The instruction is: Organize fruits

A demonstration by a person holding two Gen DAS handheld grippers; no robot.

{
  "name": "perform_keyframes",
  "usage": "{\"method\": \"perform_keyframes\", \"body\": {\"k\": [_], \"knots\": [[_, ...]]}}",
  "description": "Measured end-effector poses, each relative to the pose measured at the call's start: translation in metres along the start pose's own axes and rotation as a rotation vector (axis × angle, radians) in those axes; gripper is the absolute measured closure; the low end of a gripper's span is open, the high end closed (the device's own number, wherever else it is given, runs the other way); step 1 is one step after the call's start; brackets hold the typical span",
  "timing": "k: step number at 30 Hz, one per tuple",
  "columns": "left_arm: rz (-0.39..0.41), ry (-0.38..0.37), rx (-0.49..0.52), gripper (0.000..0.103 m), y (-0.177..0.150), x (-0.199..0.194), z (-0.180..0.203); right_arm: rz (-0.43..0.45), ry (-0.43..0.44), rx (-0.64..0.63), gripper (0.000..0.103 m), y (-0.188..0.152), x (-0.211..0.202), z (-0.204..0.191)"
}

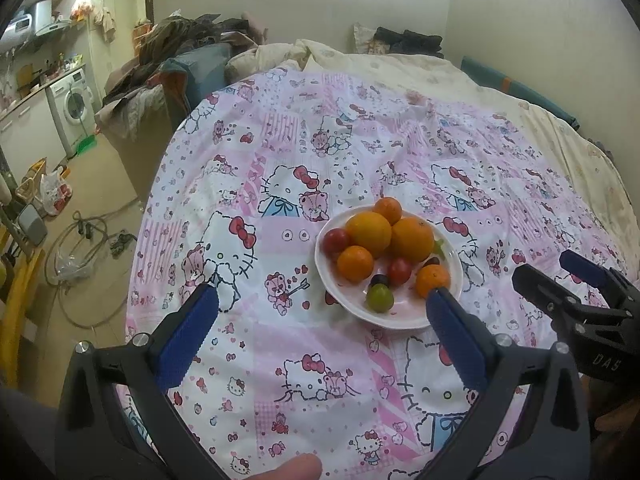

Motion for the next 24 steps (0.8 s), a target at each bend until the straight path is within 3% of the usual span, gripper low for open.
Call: {"method": "perform_keyframes", "body": {"k": [24], "knots": [[-0.008, 0.024, -0.013, 0.000, -0.0028, -0.0004, -0.0031, 0.006, -0.006, -0.006, 0.000, 0.0004, -0.0004, -0.0009]]}}
Point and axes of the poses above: each gripper's, at about its wrist camera, not at the fingertips, and x roughly the way its jaws point, z to its right, y to its top, the point moved 2 cm from there along x, roughly the way its jaws point, and after that the axes turned 10 degrees about z, right-handed, at the moved point
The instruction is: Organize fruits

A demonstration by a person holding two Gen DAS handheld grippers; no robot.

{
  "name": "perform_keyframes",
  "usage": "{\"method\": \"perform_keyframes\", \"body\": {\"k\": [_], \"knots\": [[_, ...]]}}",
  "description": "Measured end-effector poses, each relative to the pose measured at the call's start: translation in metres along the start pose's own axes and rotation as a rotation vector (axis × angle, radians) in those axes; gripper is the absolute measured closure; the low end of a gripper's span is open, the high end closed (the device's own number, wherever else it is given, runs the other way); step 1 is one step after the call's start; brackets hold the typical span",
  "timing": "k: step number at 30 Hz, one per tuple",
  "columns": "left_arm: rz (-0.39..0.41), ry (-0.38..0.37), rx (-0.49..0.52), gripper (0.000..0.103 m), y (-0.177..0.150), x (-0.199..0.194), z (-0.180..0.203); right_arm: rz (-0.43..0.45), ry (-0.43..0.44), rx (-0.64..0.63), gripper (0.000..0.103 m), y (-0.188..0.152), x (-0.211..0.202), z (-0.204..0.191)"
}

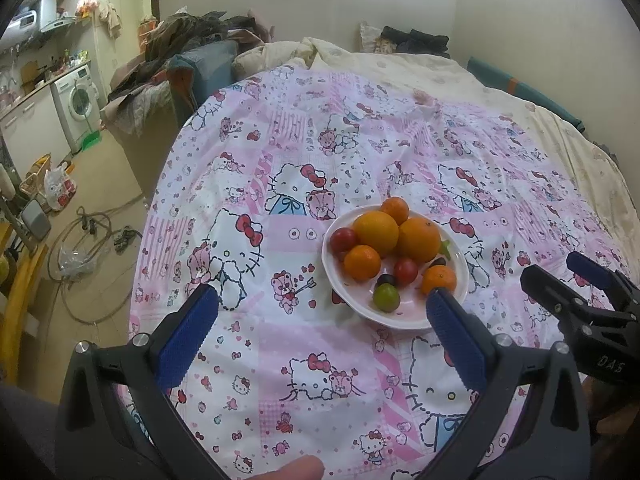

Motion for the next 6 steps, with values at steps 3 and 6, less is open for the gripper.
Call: {"method": "perform_keyframes", "body": {"k": [3, 6], "knots": [[-0.002, 0.002, 0.002, 0.000, -0.0002, 0.0001, 0.0006, 0.000, 0.002, 0.001, 0.000, 0.0000, -0.0003, -0.0002], [0.004, 0.016, 0.004, 0.000, -0.0003, -0.0002, 0.0007, 0.002, 0.005, -0.004, 0.000, 0.0002, -0.0005, -0.0010]]}}
Point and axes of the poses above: each gripper's, at about its wrist camera, not at the fingertips, and x roughly the way its jaws point, z to its right, y to its top, the point moved 2 cm from there along x, roughly the way its jaws point, and after that the axes turned 10 degrees about z, right-handed, at the moved point
